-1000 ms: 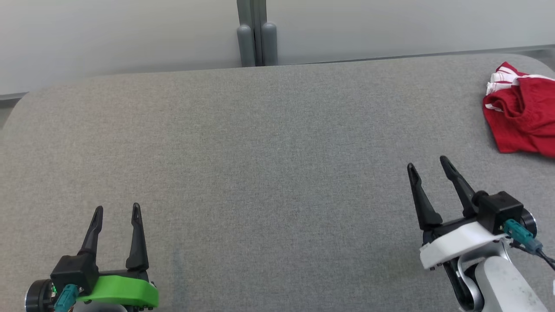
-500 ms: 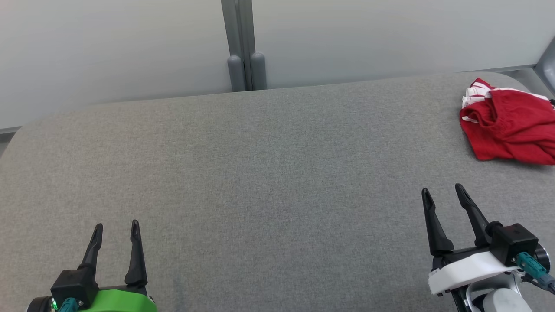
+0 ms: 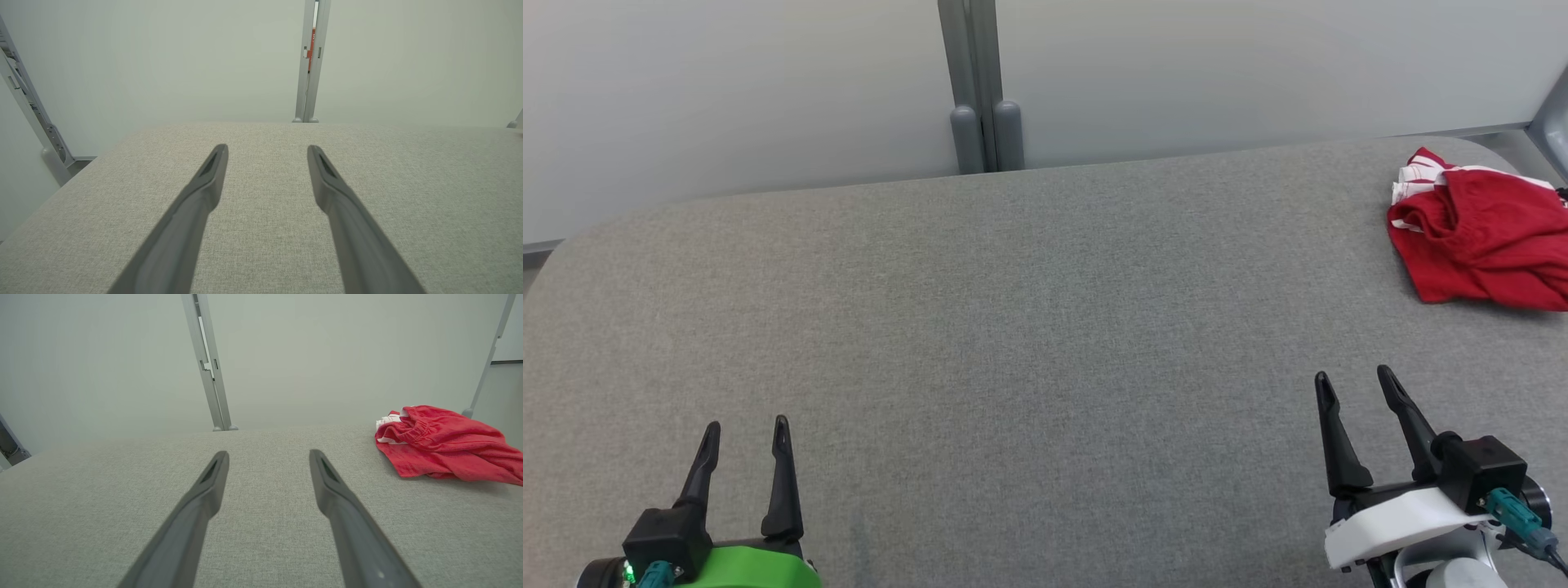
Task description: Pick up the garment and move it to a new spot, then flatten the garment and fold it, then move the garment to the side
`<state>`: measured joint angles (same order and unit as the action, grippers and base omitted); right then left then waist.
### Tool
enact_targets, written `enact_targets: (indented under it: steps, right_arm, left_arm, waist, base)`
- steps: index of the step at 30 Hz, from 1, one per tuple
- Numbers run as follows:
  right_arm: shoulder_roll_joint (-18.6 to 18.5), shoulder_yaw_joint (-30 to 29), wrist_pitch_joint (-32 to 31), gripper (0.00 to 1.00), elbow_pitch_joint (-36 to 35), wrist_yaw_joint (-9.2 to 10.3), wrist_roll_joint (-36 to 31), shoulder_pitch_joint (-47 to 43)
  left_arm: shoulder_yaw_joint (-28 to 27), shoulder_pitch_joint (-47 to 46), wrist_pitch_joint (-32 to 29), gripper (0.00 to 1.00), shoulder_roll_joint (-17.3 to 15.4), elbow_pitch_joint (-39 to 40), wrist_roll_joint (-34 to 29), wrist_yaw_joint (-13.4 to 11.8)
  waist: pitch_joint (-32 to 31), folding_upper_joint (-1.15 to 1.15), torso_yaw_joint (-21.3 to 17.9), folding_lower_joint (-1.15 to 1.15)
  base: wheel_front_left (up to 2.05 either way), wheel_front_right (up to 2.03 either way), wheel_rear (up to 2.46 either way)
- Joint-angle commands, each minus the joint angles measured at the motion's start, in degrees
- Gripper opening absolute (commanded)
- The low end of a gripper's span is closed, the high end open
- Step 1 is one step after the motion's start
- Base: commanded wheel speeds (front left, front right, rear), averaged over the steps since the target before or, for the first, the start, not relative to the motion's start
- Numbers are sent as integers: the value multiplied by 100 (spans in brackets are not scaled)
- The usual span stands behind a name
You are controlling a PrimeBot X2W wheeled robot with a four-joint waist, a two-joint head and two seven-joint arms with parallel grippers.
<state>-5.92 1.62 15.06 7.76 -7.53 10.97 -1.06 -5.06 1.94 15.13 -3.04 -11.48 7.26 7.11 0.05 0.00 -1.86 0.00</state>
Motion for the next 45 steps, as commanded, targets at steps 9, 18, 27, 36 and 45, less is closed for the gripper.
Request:
enact_targets:
  steps: [9,18,27,36,45]
  right_arm:
    - [41,28,-3,0,156,-1,3,-34]
    - [66,-14,-186,0,277,-1,794,-17]
    - [72,-85,-409,0,319,0,1738,88]
    - [81,-155,-612,0,356,1,2585,175]
    - [95,-228,-818,0,391,2,3416,257]
  left_arm:
    - [-6,22,-4,0,35,-211,-30,19]
    - [-55,-70,-240,0,53,-350,766,20]
    - [-49,-155,-463,0,47,-313,1739,23]
    - [-58,-246,-678,0,41,-296,2612,25]
    - [-72,-337,-895,0,34,-285,3475,28]
  waist:
    - [-3,0,28,0]
    - [-2,0,37,0]
    - [-1,0,48,0]
    - [0,0,59,0]
    - [1,0,72,0]
  base:
    - [0,0,0]
    - [0,0,0]
    - [0,0,0]
    - [0,0,0]
    - [0,0,0]
